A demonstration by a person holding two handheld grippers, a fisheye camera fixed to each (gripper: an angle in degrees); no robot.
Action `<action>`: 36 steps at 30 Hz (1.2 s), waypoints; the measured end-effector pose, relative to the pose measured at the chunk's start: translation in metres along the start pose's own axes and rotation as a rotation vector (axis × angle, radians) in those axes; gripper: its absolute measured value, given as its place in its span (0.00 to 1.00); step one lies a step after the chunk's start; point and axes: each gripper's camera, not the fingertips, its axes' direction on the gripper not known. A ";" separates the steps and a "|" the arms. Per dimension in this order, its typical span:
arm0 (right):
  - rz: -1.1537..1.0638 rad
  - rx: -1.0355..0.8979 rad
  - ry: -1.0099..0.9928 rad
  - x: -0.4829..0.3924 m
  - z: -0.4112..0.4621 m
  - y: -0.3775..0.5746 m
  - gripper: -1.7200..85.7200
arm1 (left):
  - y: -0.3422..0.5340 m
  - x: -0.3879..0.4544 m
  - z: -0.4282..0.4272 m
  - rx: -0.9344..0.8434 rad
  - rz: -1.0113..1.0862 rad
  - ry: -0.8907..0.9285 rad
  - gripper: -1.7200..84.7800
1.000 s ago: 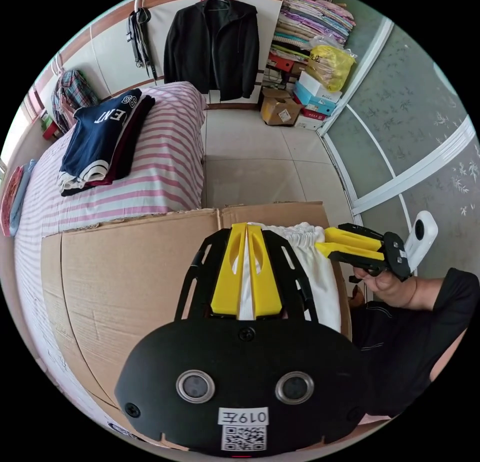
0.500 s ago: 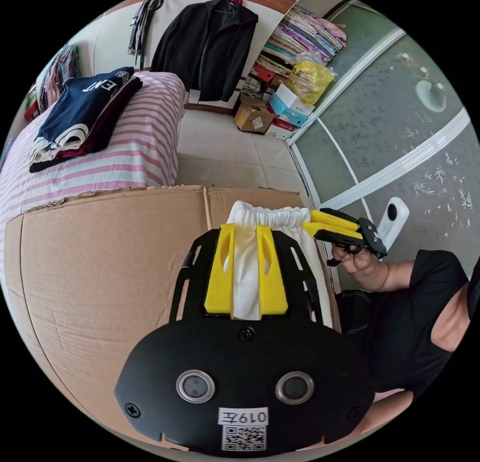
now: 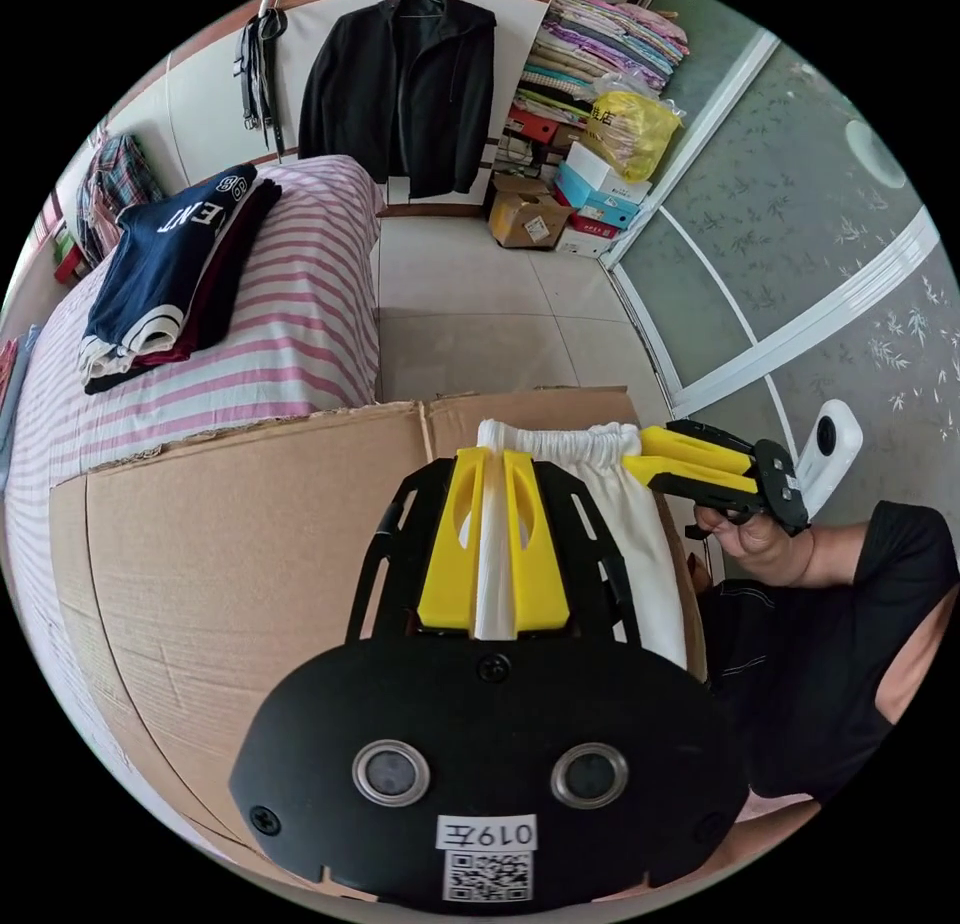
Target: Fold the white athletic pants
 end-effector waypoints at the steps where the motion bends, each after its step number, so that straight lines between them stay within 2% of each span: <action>1: 0.003 0.001 -0.007 -0.001 -0.001 0.000 0.08 | 0.003 -0.001 0.002 0.000 -0.010 0.013 0.03; 5: 0.009 0.012 -0.026 -0.006 -0.006 -0.004 0.08 | 0.016 -0.001 -0.011 0.050 -0.023 0.040 0.03; 9: 0.011 -0.004 -0.010 -0.015 -0.004 -0.002 0.08 | 0.023 0.007 -0.010 0.026 -0.011 0.022 0.04; 15: -0.023 -0.033 -0.030 -0.031 -0.006 0.003 0.09 | 0.051 0.002 -0.022 0.050 -0.074 0.109 0.07; 21: -0.057 -0.052 -0.020 -0.058 -0.010 0.007 0.11 | 0.101 0.013 -0.070 0.143 -0.134 0.048 0.04; 25: -0.116 -0.045 0.040 -0.082 -0.017 0.013 0.13 | 0.163 0.045 -0.117 0.237 -0.107 0.050 0.03; 30: -0.313 -0.089 0.071 -0.122 -0.026 0.028 0.11 | 0.265 0.117 -0.155 0.249 -0.102 -0.105 0.03; 33: -0.410 -0.064 0.105 -0.155 -0.040 0.039 0.10 | 0.336 0.161 -0.166 0.254 -0.171 -0.210 0.03; 36: -0.571 -0.088 0.032 -0.203 -0.049 0.051 0.08 | 0.399 0.204 -0.168 0.262 -0.268 -0.286 0.03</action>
